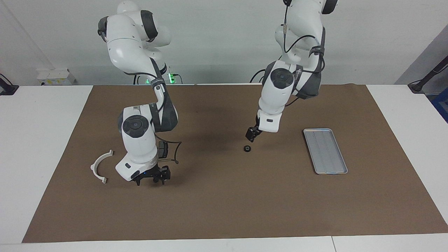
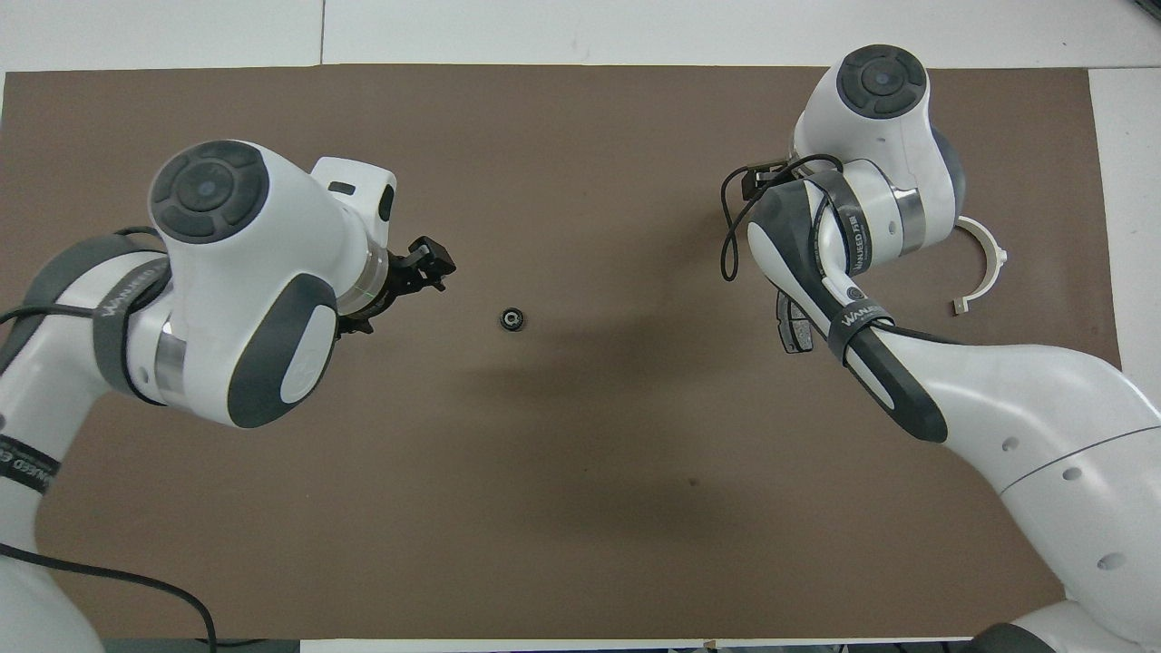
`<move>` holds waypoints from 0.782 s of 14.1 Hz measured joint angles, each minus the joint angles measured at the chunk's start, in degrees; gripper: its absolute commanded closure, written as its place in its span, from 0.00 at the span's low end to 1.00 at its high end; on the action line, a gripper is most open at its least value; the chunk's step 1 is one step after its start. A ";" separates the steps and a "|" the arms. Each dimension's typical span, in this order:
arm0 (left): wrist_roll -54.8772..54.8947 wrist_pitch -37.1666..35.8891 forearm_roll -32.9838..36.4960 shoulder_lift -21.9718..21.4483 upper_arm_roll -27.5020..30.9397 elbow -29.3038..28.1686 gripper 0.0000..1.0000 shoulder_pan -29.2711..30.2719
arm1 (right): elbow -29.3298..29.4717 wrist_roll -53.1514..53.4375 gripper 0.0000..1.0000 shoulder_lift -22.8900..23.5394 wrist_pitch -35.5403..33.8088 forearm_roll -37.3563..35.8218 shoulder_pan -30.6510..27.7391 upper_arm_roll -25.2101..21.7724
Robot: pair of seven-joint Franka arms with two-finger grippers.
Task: Pick bearing gear from pile to tray
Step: 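Lower the left gripper onto the bearing and grasp it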
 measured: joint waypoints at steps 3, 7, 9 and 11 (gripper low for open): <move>-1.21 4.35 0.04 4.81 0.34 0.98 0.00 -1.02 | -1.23 0.00 0.03 0.05 1.23 1.12 -0.01 0.12; -1.20 5.98 0.11 5.06 1.03 0.13 0.02 -0.96 | -1.82 0.00 0.08 0.21 1.29 1.79 0.07 0.29; -1.20 8.22 0.11 5.06 0.79 -1.67 0.02 -1.10 | -1.98 0.01 0.09 0.71 1.32 1.81 0.07 0.30; -1.20 9.84 0.11 5.07 0.60 -3.26 0.02 -1.16 | -2.10 0.01 0.10 1.35 1.33 1.85 0.07 0.30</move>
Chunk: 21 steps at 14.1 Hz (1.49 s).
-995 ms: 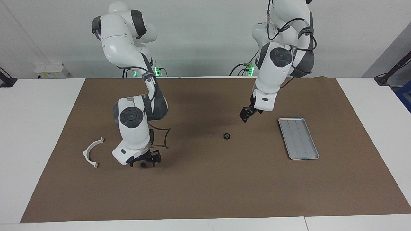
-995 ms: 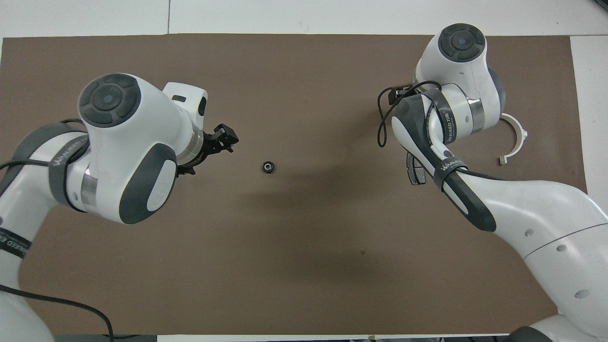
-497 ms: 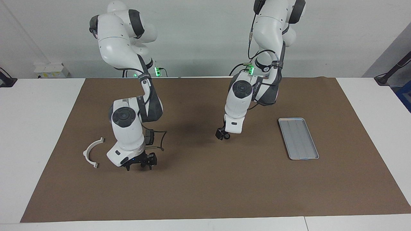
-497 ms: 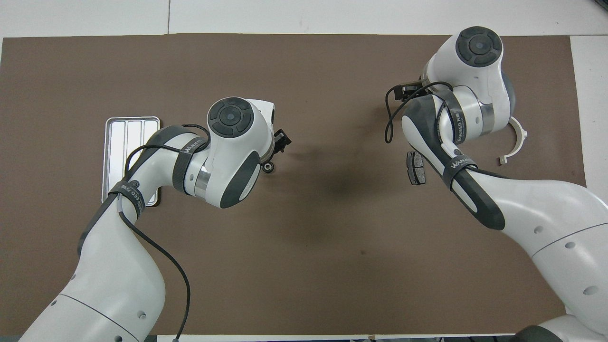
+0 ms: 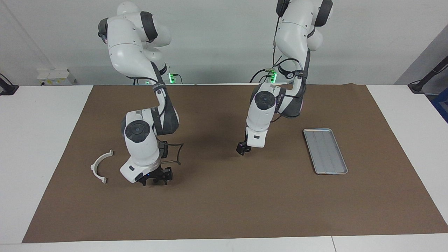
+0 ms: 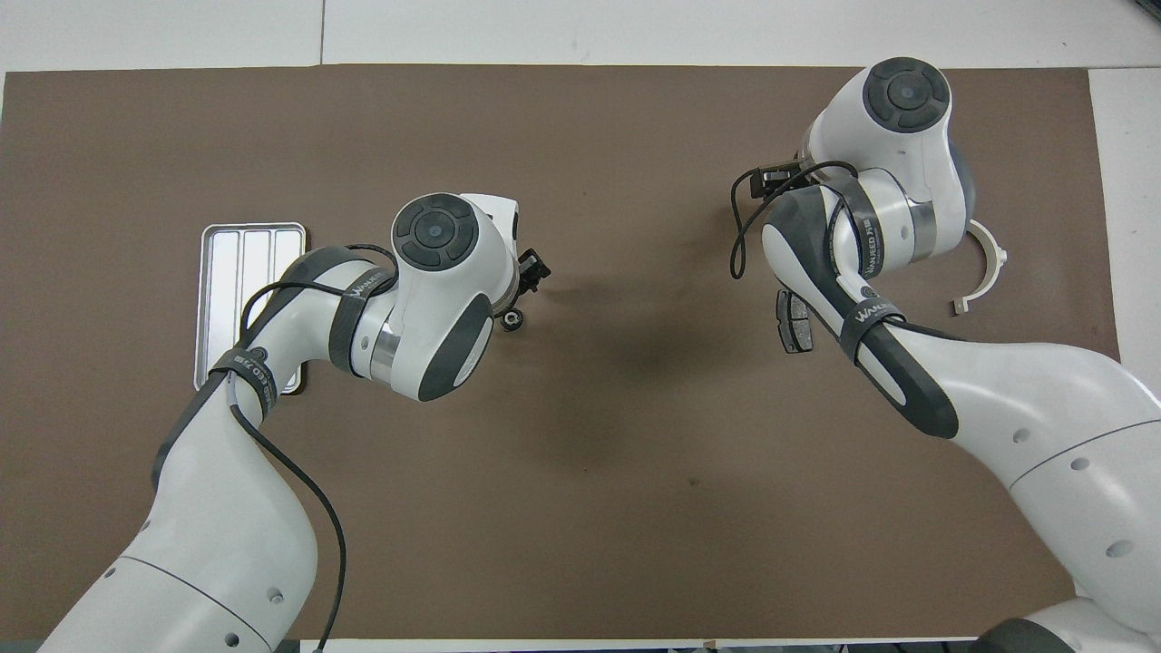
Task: Pick bearing gear from pile to tray
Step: 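Lower the left gripper onto the bearing and grasp it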
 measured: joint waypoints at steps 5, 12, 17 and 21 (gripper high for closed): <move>-0.01 0.64 0.00 -0.01 -0.04 -0.36 0.13 -0.14 | -0.49 0.01 0.10 0.63 -0.01 0.07 -0.07 -0.04; -0.54 0.66 0.00 -0.01 -0.05 -0.43 0.44 -0.75 | -1.18 0.16 0.10 0.76 -1.40 0.60 -0.25 -0.13; -0.69 0.67 0.00 -0.01 -0.01 -0.74 0.90 -0.81 | -0.93 0.16 0.28 0.62 -3.06 2.33 -0.25 -0.06; -0.73 -0.29 0.01 -0.09 0.04 -0.61 1.00 -0.82 | -0.87 0.16 0.35 0.44 -3.23 2.62 -0.24 0.06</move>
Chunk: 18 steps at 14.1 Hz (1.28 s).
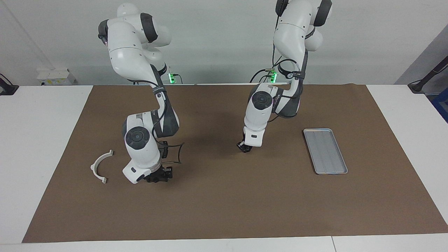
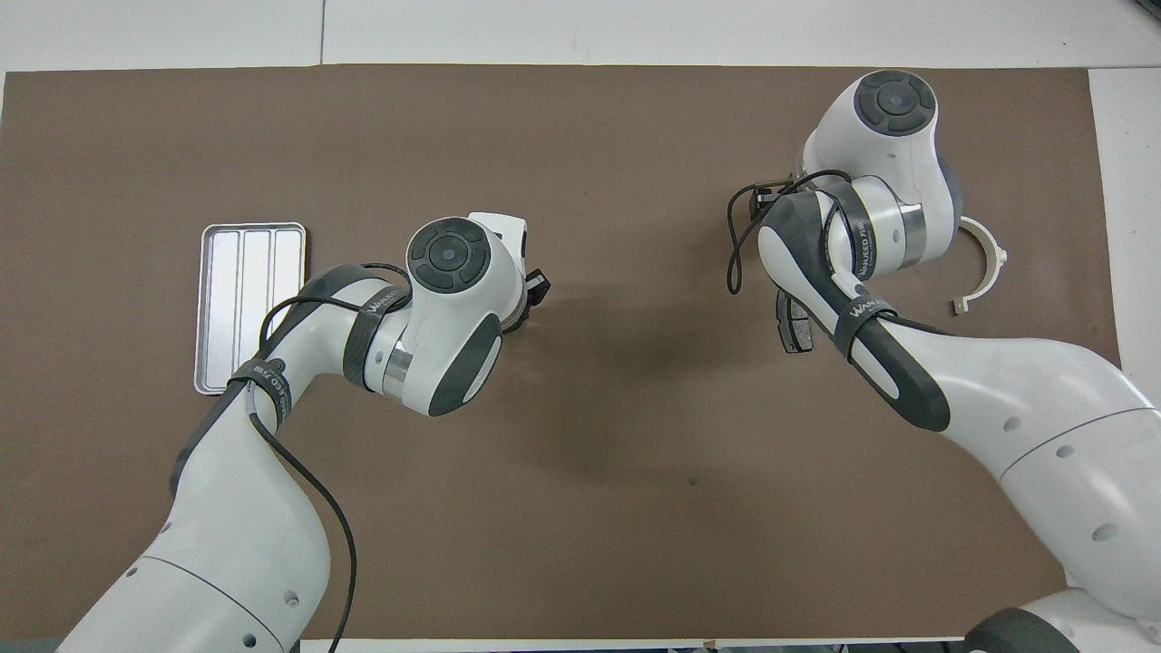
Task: Pick bearing gear from pile to tray
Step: 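Lower the left gripper onto the bearing and grasp it, then carry the bearing with the left gripper over the silver tray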
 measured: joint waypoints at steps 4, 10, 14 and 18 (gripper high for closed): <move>-0.02 -5.78 0.57 -0.69 0.93 2.30 1.00 0.57 | 0.05 0.00 0.38 -0.11 -0.14 0.17 -0.01 0.13; 16.27 -13.61 1.27 -14.70 1.57 -4.59 1.00 11.89 | 0.06 -0.63 0.38 -0.11 -0.17 0.19 -0.57 0.13; 36.04 -15.56 1.31 -20.52 1.81 -9.59 1.00 23.41 | 0.06 -1.15 0.43 -0.12 -0.44 0.33 -1.87 0.17; 47.76 -6.17 1.32 -20.44 1.82 -15.44 1.00 30.99 | 0.14 -1.16 0.55 -0.15 -0.86 0.76 -1.99 0.20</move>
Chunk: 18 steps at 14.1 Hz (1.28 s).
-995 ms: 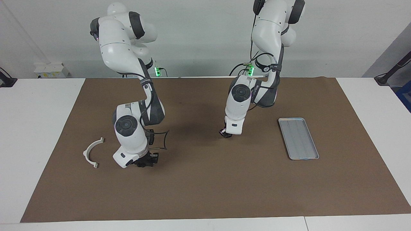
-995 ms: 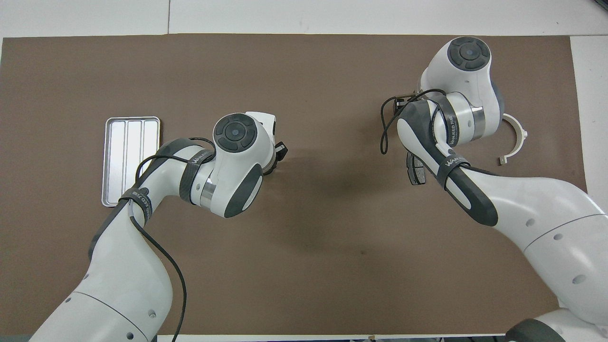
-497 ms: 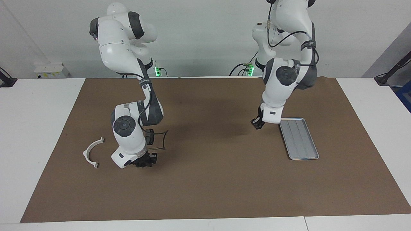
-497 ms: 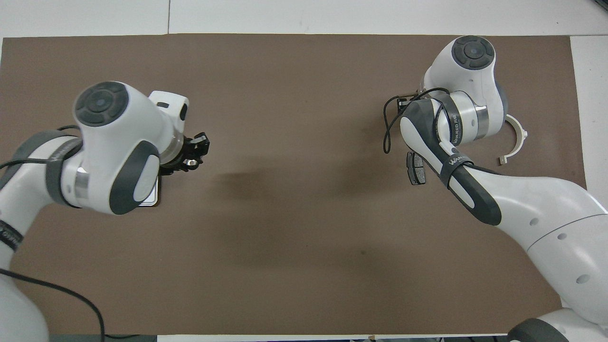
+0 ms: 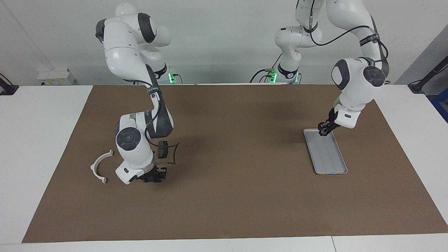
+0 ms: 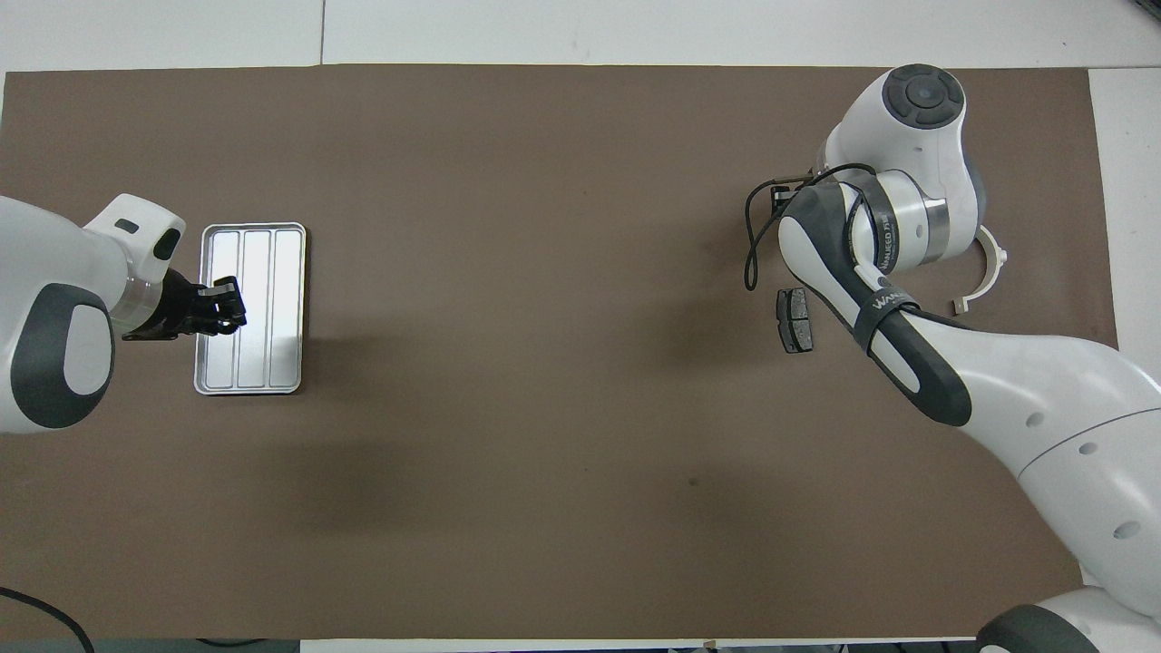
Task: Pick bearing gear from pile to tray
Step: 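Carry the bearing with the left gripper over the silver tray, then release the bearing into the tray while the right gripper grasps another bearing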
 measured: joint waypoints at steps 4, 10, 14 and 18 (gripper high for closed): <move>1.18 4.98 0.00 1.60 -0.47 -3.26 1.00 0.67 | 0.19 0.00 0.82 -0.08 -0.28 0.42 0.06 0.27; 1.38 9.25 0.00 4.01 -0.49 -5.85 1.00 0.85 | 0.32 0.00 0.97 -0.08 -0.63 0.54 0.17 0.34; 2.34 9.39 0.00 4.45 -0.38 -5.99 0.99 1.42 | 3.19 6.18 0.97 -0.09 -7.92 3.23 2.56 0.39; 2.51 10.46 0.00 4.80 -0.44 -6.81 0.89 1.48 | 6.28 24.69 0.97 -0.10 -10.31 6.73 10.44 0.78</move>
